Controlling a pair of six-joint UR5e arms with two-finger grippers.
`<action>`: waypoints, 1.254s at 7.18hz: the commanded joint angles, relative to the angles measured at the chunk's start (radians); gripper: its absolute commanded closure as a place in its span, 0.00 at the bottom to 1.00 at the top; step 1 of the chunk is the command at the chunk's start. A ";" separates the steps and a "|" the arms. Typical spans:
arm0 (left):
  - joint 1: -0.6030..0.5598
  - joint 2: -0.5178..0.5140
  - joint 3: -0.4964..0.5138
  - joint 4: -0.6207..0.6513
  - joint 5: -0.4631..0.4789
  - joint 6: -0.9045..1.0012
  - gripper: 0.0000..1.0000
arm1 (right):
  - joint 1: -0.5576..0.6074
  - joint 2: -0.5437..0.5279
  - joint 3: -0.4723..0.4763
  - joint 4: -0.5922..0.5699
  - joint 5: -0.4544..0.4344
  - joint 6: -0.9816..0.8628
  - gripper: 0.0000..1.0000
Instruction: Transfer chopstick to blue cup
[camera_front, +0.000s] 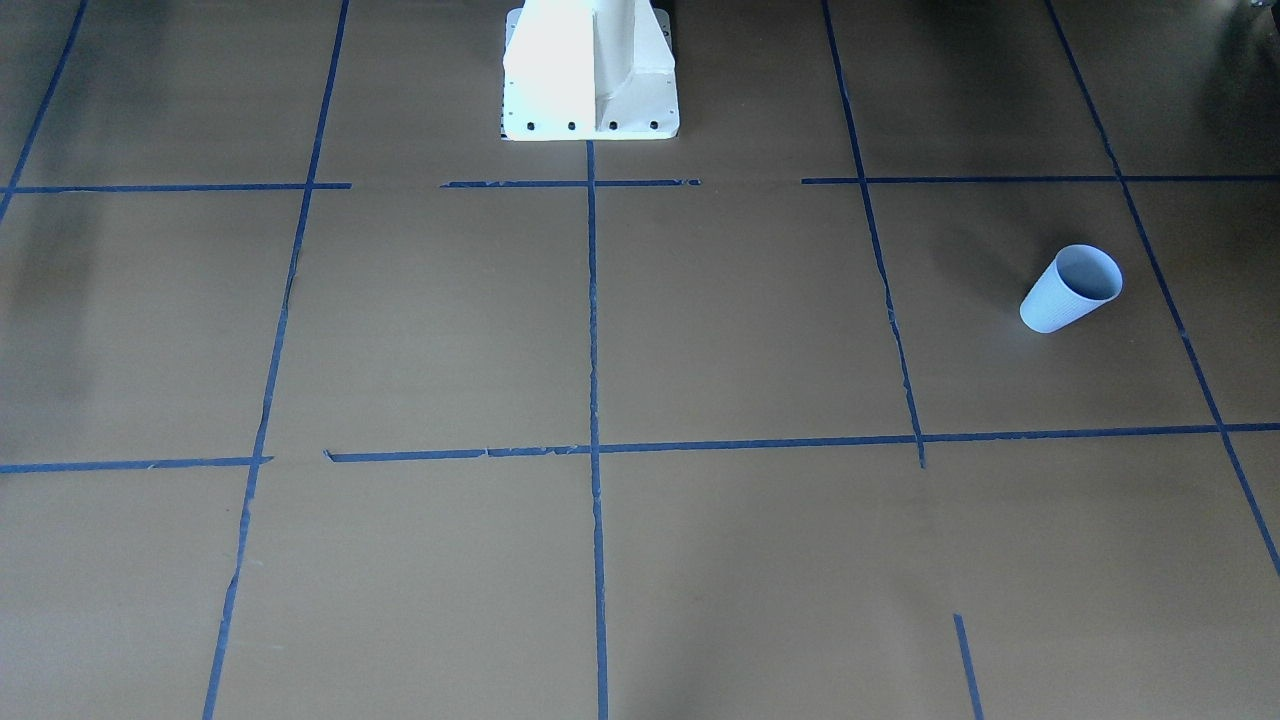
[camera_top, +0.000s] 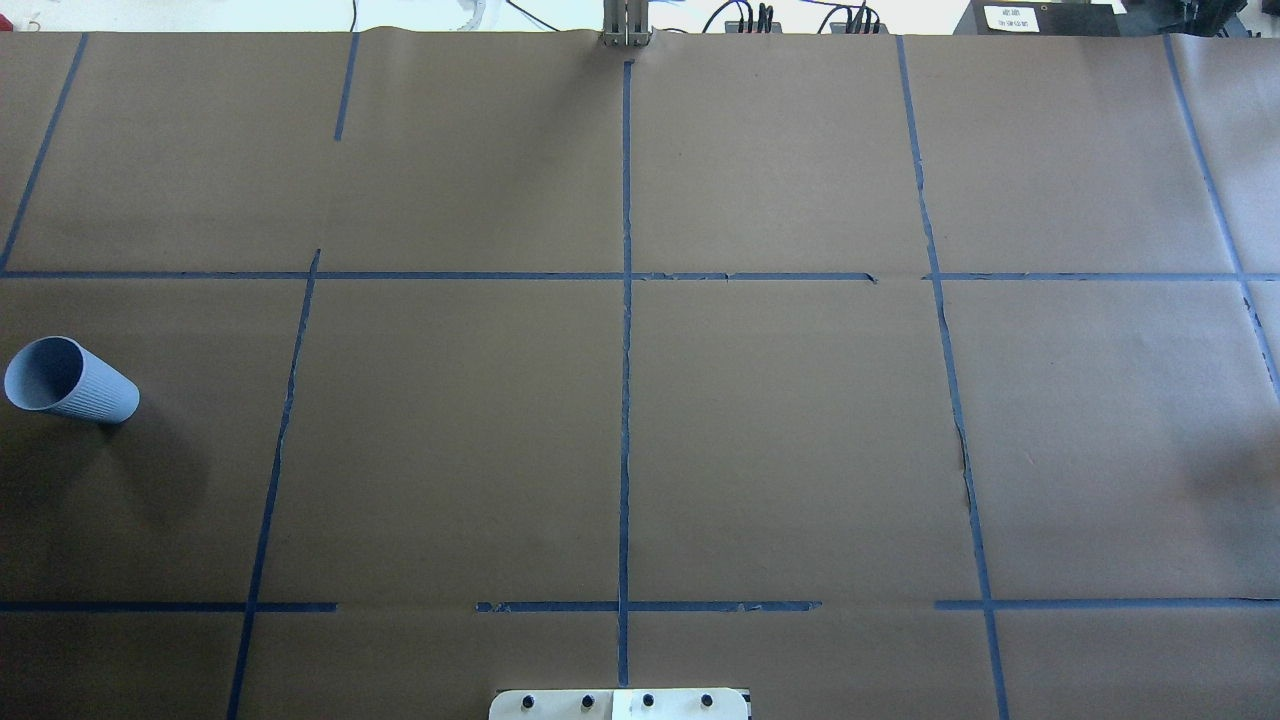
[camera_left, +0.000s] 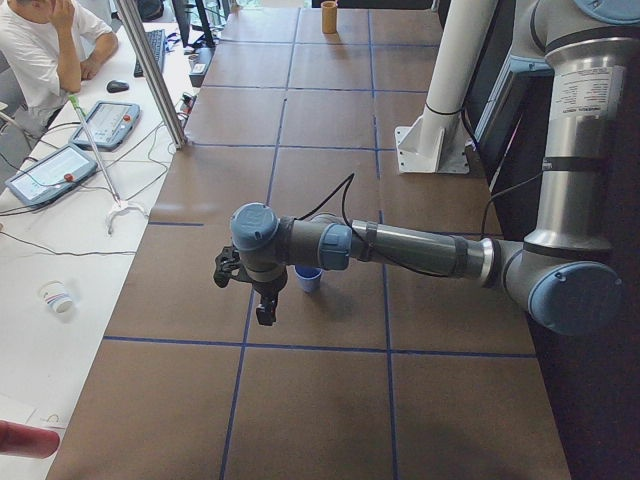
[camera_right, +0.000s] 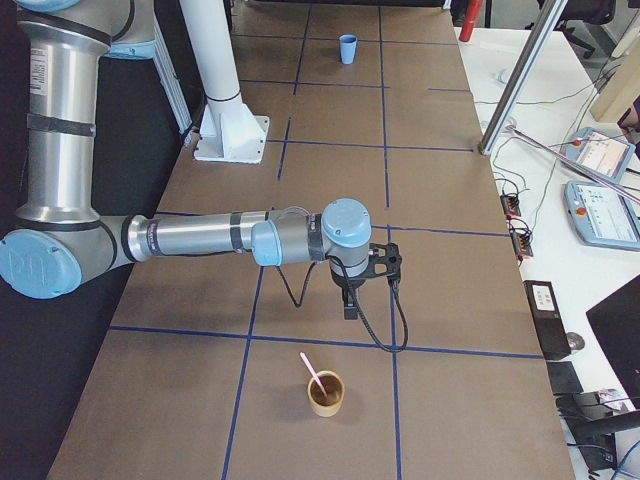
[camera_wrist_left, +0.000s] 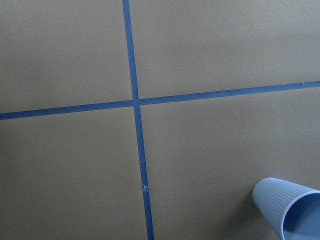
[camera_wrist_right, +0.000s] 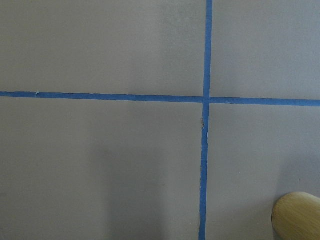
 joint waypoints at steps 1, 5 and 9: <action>0.007 -0.013 -0.011 0.001 0.012 -0.009 0.00 | -0.007 -0.022 0.017 -0.001 0.000 0.003 0.00; 0.015 -0.010 -0.013 -0.011 -0.002 -0.009 0.00 | -0.037 -0.020 0.009 0.003 0.003 0.003 0.00; 0.034 0.016 -0.028 -0.102 -0.028 -0.062 0.00 | -0.037 -0.022 0.005 0.003 -0.002 0.004 0.00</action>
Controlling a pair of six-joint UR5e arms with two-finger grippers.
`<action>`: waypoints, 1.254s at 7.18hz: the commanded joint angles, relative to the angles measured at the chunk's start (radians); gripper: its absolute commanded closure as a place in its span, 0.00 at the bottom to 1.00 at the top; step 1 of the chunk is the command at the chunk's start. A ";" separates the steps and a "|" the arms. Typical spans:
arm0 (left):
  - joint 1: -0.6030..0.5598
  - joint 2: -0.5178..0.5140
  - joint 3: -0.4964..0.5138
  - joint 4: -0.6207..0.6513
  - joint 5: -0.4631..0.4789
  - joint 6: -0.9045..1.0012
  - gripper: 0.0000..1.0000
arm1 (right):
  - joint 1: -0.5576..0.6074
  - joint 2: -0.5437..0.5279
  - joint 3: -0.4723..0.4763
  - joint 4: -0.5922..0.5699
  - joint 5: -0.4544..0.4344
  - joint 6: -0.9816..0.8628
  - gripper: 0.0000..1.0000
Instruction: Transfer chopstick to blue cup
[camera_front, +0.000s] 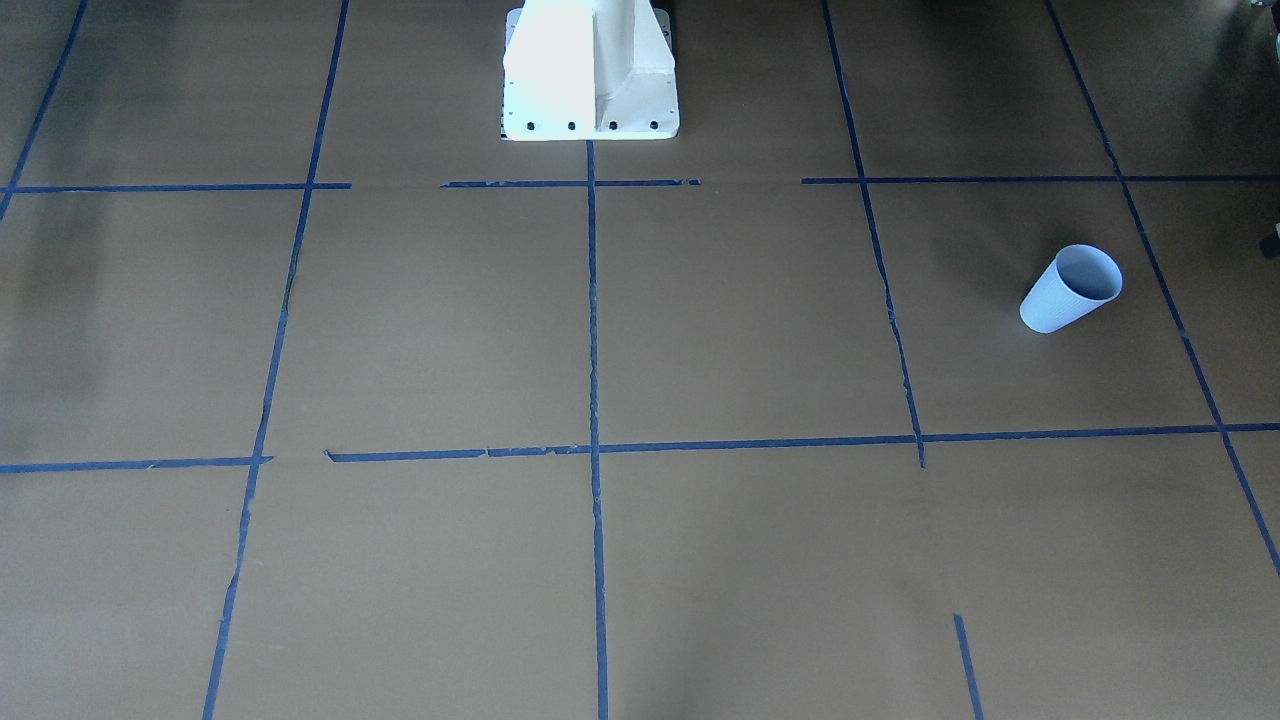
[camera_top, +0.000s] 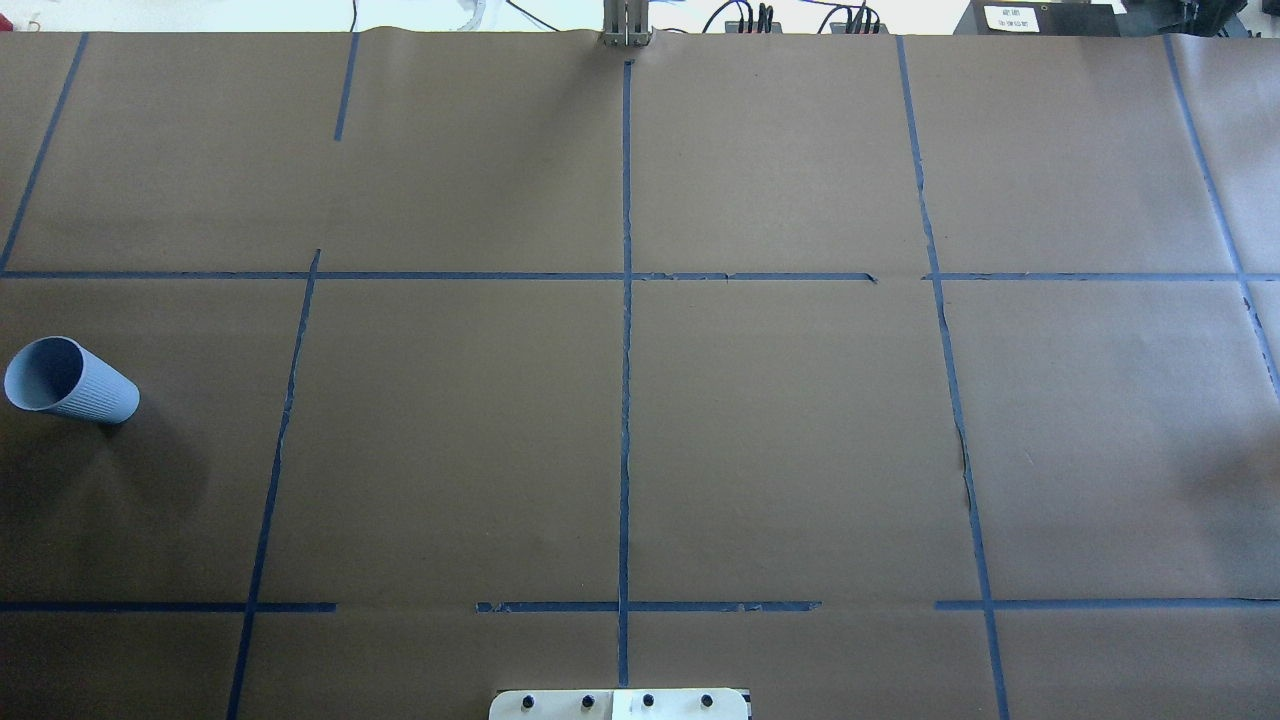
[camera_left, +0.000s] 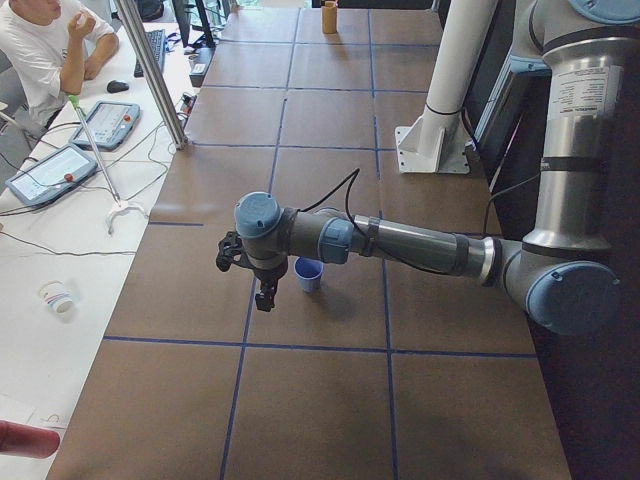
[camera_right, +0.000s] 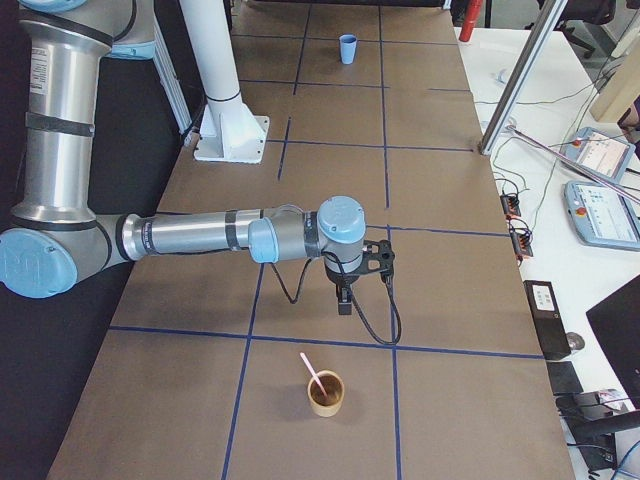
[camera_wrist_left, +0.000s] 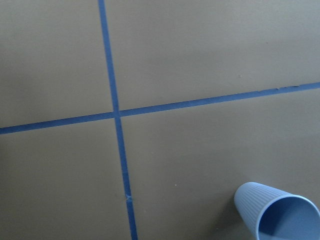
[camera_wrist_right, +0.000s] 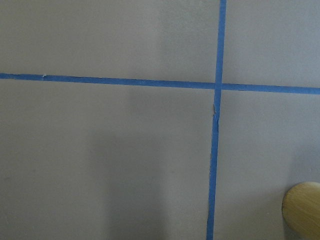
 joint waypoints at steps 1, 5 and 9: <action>0.030 0.007 -0.003 -0.026 0.004 -0.059 0.00 | -0.012 -0.003 -0.012 0.000 0.000 0.000 0.00; 0.256 0.034 -0.019 -0.165 0.072 -0.349 0.00 | -0.029 0.001 -0.036 0.002 0.003 0.000 0.00; 0.376 0.059 0.026 -0.224 0.084 -0.414 0.09 | -0.055 0.011 -0.040 0.002 0.004 0.000 0.00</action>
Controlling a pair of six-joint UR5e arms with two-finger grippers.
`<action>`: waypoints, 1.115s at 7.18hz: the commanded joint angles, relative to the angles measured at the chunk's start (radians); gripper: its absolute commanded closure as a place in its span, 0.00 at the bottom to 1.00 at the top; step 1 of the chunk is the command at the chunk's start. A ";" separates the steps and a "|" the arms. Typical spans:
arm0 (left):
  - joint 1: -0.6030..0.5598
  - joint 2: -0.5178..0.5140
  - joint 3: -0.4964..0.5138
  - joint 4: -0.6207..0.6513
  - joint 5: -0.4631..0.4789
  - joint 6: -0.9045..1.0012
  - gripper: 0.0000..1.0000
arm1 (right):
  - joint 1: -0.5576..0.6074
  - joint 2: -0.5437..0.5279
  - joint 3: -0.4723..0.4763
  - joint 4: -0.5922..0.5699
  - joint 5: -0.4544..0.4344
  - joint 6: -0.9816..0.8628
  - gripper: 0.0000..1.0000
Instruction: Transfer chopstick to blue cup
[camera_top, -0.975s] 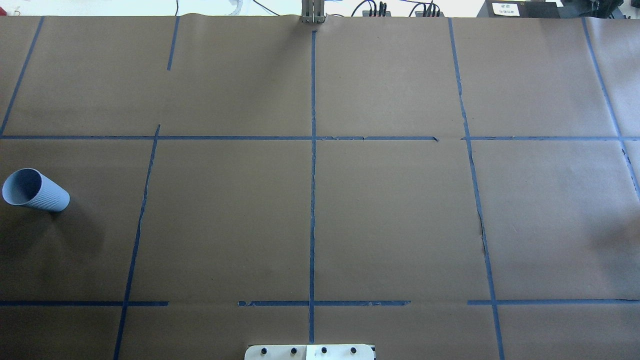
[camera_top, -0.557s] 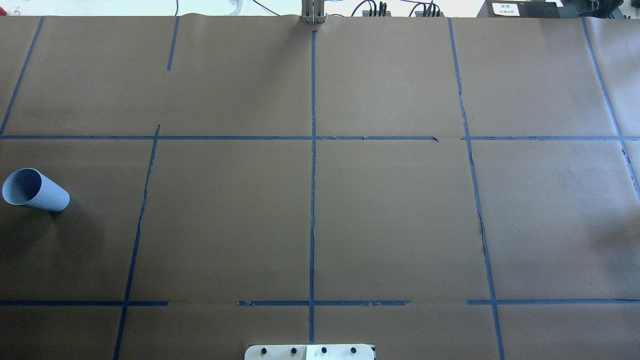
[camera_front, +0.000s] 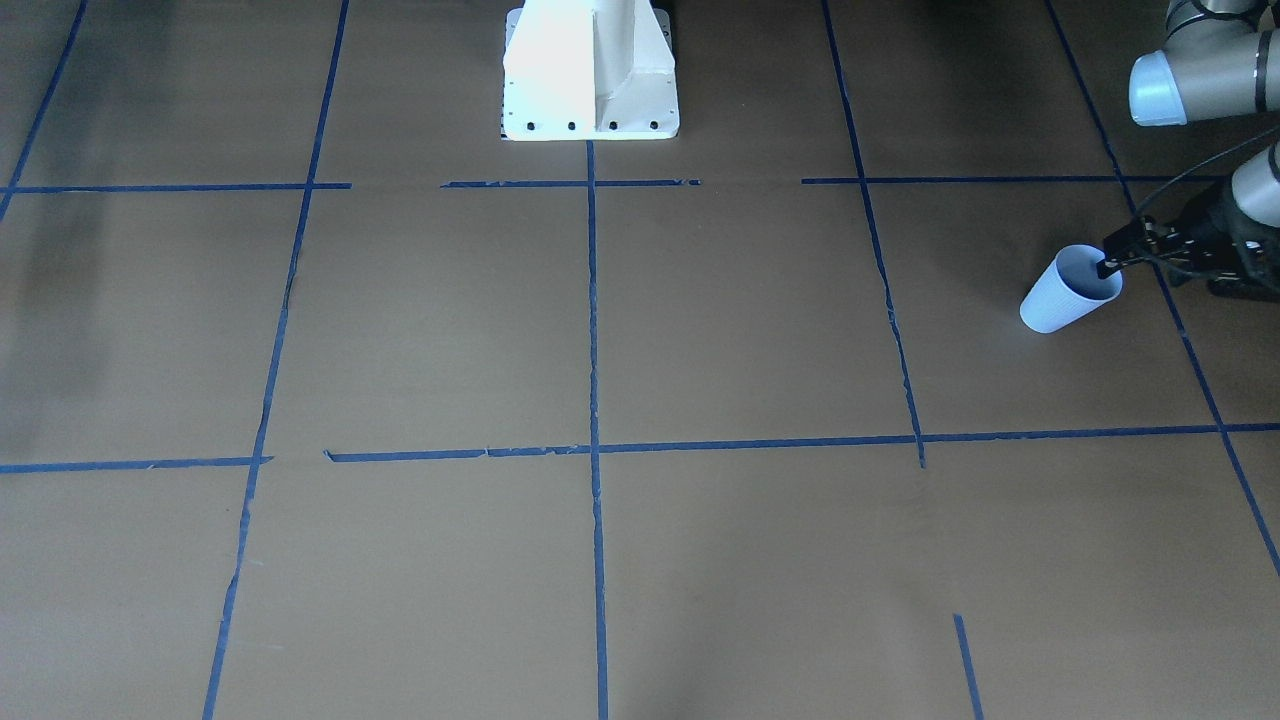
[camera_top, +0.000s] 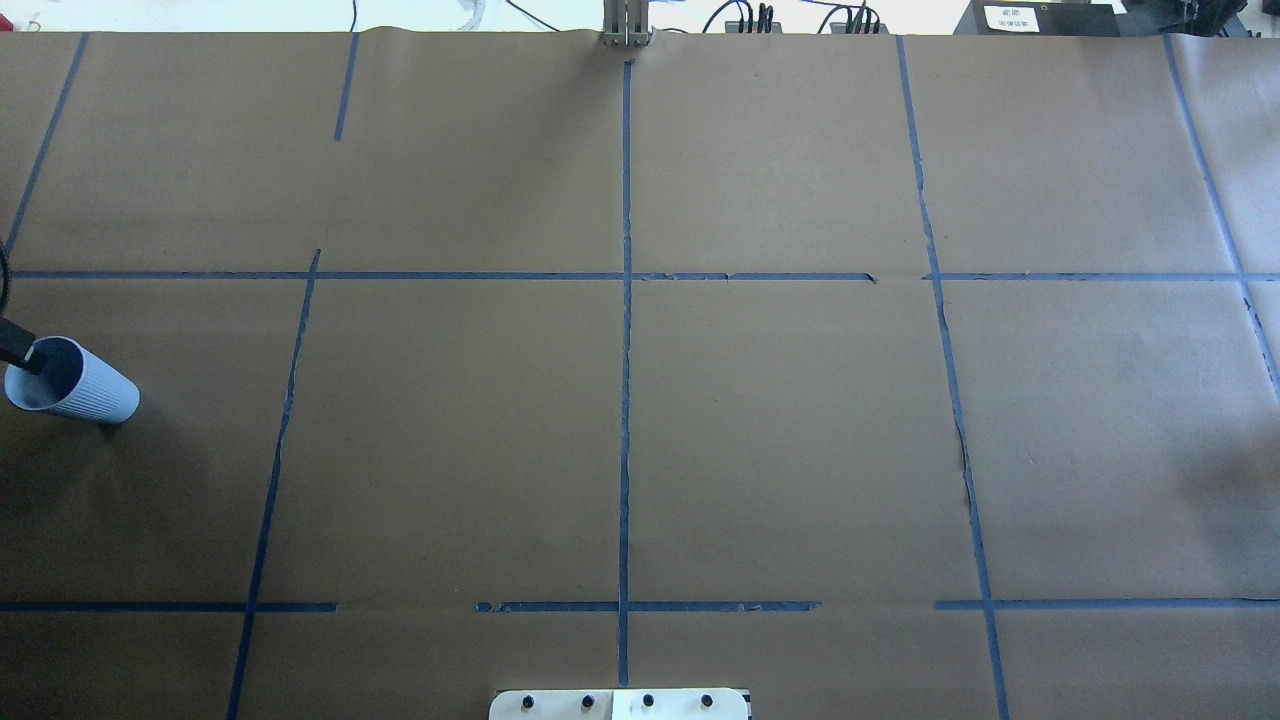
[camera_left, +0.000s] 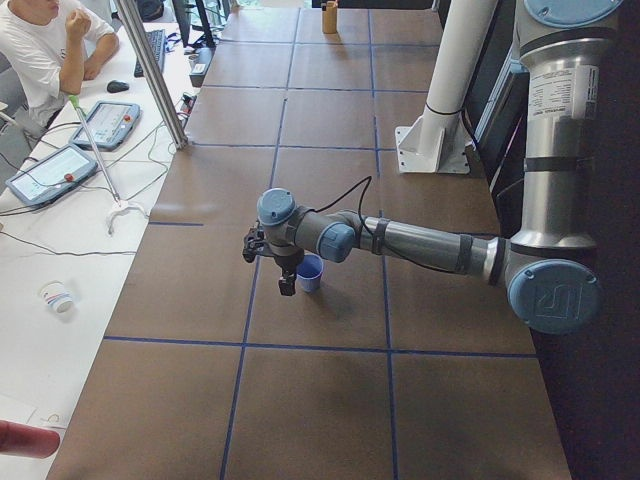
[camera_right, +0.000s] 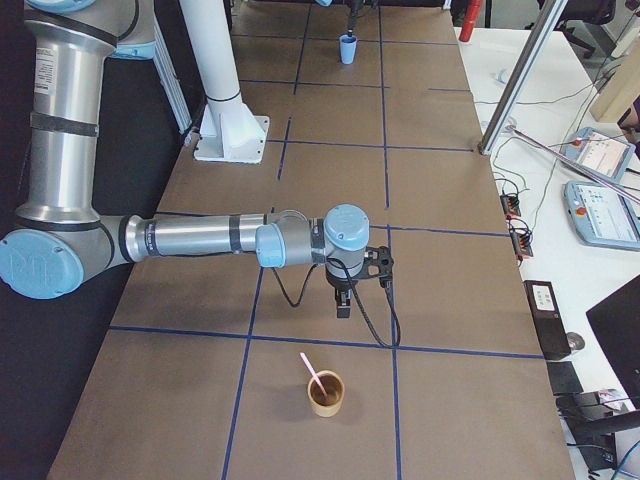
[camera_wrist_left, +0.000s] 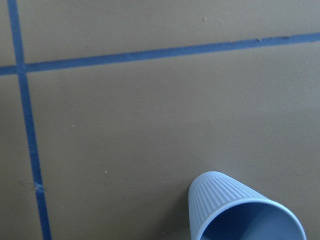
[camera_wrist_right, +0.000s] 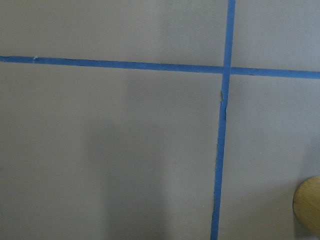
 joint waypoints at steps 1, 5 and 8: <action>0.029 0.002 0.014 -0.005 -0.001 -0.018 0.41 | -0.008 0.004 -0.001 0.000 0.000 0.000 0.00; 0.029 -0.027 0.014 -0.002 -0.050 -0.021 1.00 | -0.010 0.010 -0.009 0.033 0.005 -0.002 0.00; 0.061 -0.306 -0.015 0.006 -0.139 -0.442 1.00 | -0.008 -0.002 -0.003 0.063 0.019 -0.002 0.00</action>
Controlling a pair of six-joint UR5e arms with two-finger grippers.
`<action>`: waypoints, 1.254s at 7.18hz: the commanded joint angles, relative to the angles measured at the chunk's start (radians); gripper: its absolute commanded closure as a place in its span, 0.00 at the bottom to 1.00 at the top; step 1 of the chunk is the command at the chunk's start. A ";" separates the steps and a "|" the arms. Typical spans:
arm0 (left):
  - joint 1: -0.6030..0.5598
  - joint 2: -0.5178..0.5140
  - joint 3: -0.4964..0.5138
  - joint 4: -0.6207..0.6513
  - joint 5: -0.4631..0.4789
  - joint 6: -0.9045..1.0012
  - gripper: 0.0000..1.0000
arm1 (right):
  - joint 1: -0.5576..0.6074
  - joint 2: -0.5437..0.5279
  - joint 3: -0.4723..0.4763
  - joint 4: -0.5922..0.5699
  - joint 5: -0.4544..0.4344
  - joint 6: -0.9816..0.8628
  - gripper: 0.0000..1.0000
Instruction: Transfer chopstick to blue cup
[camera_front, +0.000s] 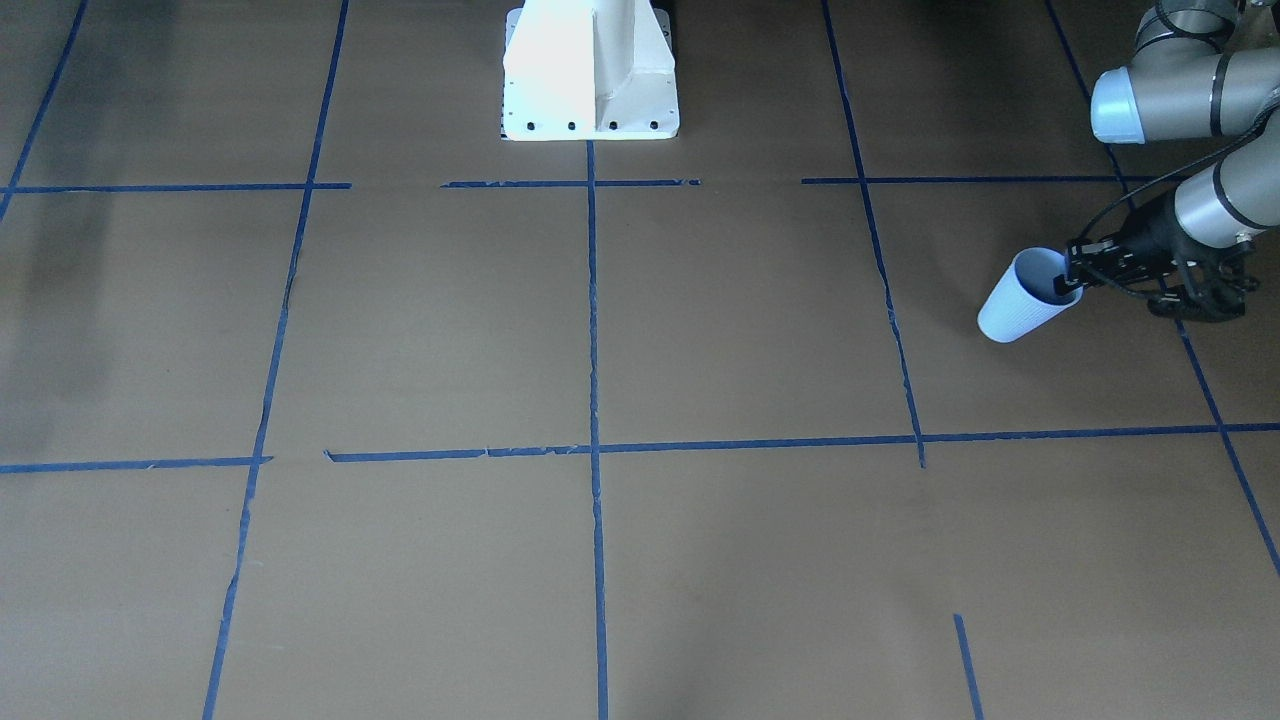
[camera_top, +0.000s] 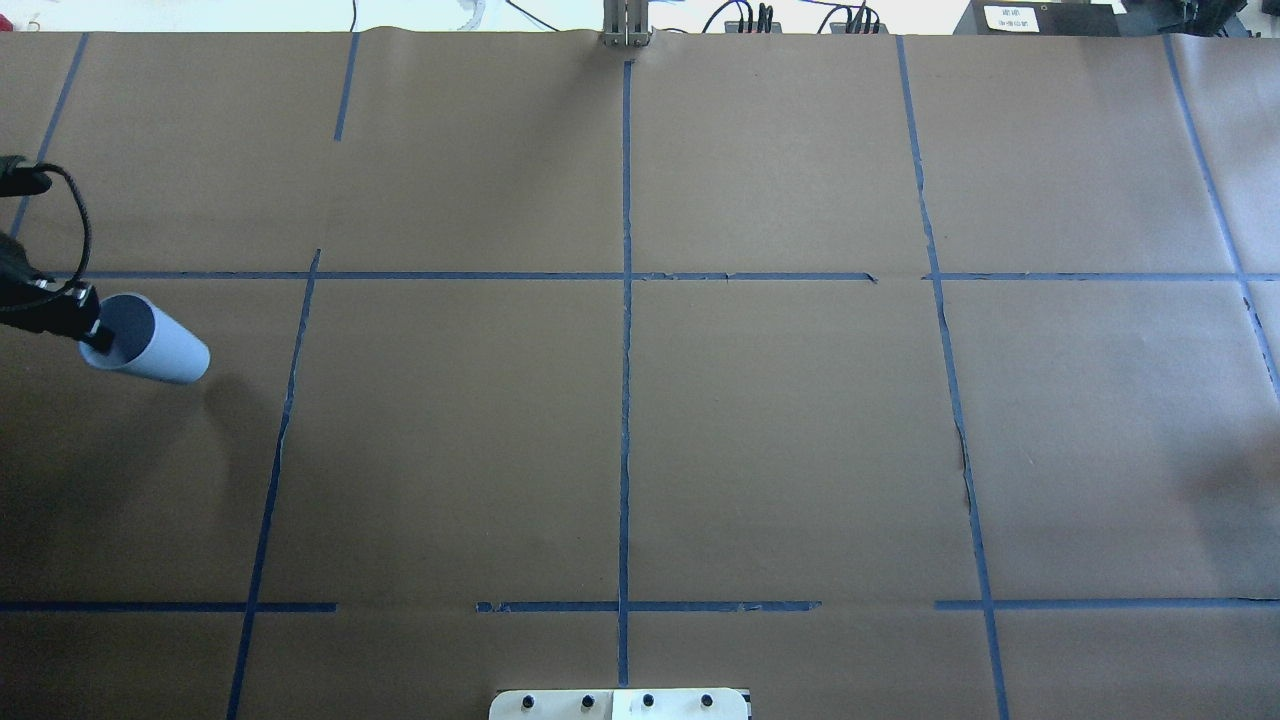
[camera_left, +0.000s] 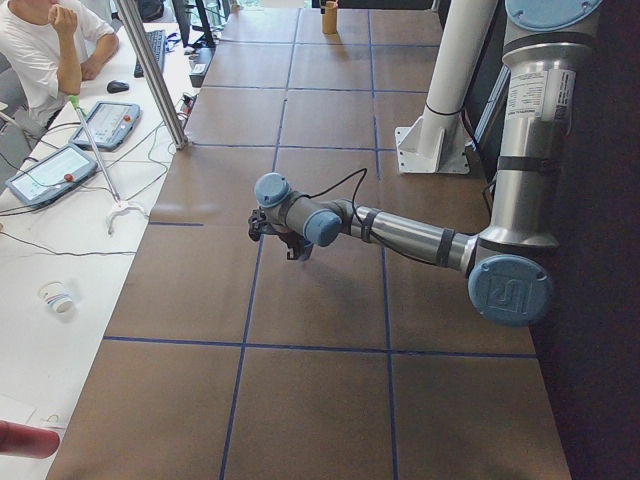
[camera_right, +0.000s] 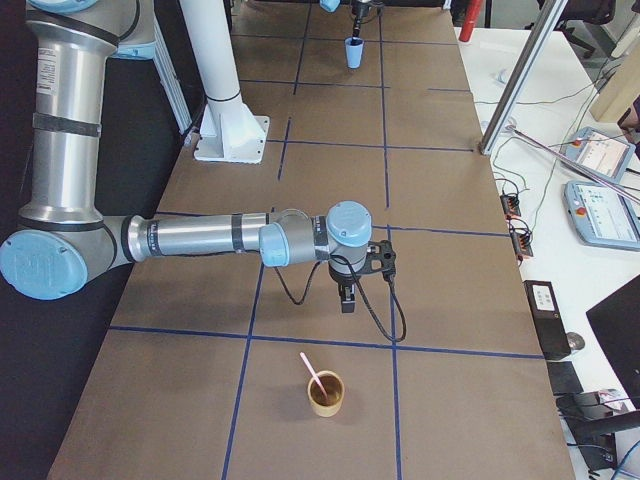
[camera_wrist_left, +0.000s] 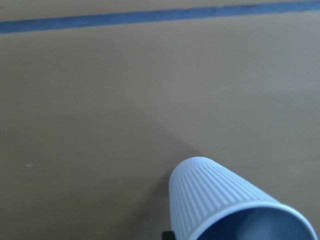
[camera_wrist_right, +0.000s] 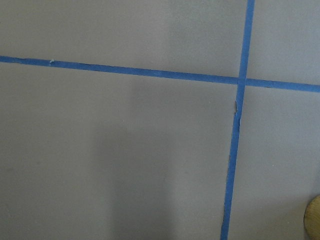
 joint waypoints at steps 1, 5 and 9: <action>0.124 -0.239 -0.010 0.003 0.008 -0.366 1.00 | 0.000 -0.009 -0.015 0.047 0.001 0.004 0.00; 0.508 -0.598 0.013 0.141 0.464 -0.713 1.00 | 0.000 -0.008 -0.035 0.054 0.001 0.007 0.00; 0.590 -0.617 0.030 0.189 0.541 -0.719 1.00 | -0.001 -0.006 -0.040 0.070 0.005 0.007 0.00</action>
